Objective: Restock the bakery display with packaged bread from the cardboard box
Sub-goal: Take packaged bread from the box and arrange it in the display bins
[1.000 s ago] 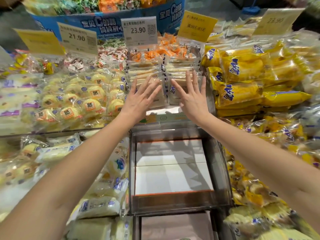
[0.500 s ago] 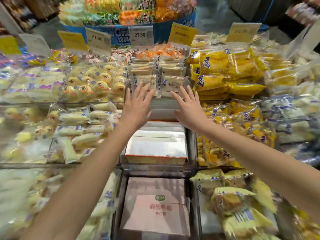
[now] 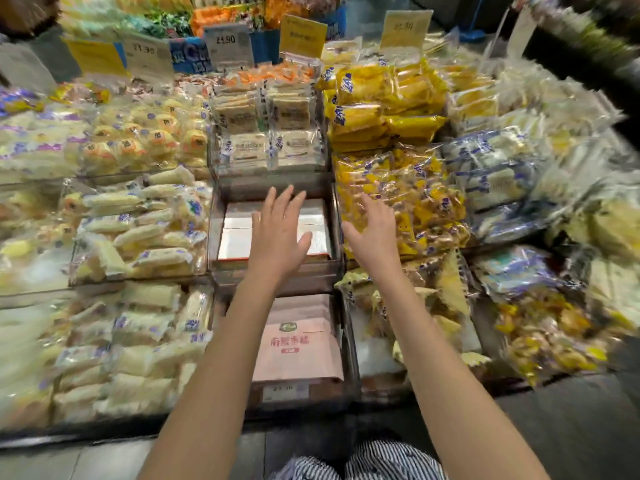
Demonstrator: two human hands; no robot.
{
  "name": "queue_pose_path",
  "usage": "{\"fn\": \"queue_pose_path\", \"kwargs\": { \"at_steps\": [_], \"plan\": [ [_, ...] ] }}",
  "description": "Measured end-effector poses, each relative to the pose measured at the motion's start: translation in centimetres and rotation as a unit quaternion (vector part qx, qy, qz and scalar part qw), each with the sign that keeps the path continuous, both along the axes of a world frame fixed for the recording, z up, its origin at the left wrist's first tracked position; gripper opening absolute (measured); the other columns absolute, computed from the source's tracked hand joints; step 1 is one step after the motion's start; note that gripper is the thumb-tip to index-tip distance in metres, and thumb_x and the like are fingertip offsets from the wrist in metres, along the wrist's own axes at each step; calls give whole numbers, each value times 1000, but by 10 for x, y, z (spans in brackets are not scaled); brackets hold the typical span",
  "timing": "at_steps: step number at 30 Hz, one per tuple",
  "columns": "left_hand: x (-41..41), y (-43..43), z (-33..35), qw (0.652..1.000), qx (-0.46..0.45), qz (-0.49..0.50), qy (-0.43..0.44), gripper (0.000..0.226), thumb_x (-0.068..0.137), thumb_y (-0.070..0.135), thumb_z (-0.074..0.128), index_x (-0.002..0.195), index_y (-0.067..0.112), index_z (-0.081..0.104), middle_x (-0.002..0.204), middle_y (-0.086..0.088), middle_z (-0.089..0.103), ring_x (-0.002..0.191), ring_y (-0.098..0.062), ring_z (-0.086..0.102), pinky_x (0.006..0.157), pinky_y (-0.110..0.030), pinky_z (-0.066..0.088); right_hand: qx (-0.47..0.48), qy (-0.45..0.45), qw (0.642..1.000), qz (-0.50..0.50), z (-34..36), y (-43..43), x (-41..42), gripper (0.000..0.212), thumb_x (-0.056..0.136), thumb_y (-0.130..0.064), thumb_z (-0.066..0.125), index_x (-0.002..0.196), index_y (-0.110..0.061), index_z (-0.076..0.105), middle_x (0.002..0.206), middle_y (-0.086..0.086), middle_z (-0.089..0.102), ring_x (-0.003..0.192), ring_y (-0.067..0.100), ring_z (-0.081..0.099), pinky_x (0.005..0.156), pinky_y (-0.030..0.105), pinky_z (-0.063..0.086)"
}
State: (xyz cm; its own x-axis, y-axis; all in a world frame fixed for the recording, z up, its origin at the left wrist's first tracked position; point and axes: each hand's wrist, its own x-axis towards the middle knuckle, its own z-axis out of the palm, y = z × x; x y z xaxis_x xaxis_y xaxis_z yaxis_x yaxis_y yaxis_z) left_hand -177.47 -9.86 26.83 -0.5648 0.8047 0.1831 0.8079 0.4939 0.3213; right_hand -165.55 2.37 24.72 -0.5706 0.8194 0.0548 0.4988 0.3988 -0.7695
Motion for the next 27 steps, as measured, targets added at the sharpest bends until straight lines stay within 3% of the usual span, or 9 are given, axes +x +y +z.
{"fn": "queue_pose_path", "kwargs": {
  "at_steps": [8, 13, 19, 27],
  "plan": [
    [69, -31, -25, 990, 92, -50, -97, 61, 94, 19, 61, 150, 14, 37, 158, -7, 32, 150, -29, 13, 121, -52, 15, -92, 17, 987, -131, -24, -79, 97, 65, 97, -33, 56, 154, -23, 26, 162, 4, 18, 151, 23, 6, 122, 47, 16],
    [129, -39, -49, 981, 60, -104, -153, 61, 94, 22, 61, 150, 14, 37, 158, -7, 31, 150, -29, 13, 122, -51, 15, -136, 0, 967, -214, -35, -111, 176, 64, 98, -29, 57, 154, -21, 27, 159, 3, 25, 148, 20, 15, 121, 43, 20],
    [232, -6, -54, 961, 9, -247, -125, 64, 96, 27, 58, 153, 16, 30, 160, -5, 26, 151, -26, 11, 123, -47, 12, -121, 23, 930, -346, -32, -124, 286, 64, 97, -29, 59, 153, -20, 29, 158, 4, 28, 148, 21, 18, 120, 40, 21],
    [422, 53, -36, 901, 12, -424, -92, 65, 94, 22, 61, 151, 9, 33, 158, -14, 29, 148, -33, 18, 121, -37, 7, -121, 47, 853, -506, -31, -118, 473, 66, 97, -20, 60, 153, -12, 26, 157, 11, 30, 147, 25, 21, 117, 31, 16]
  ]
}}
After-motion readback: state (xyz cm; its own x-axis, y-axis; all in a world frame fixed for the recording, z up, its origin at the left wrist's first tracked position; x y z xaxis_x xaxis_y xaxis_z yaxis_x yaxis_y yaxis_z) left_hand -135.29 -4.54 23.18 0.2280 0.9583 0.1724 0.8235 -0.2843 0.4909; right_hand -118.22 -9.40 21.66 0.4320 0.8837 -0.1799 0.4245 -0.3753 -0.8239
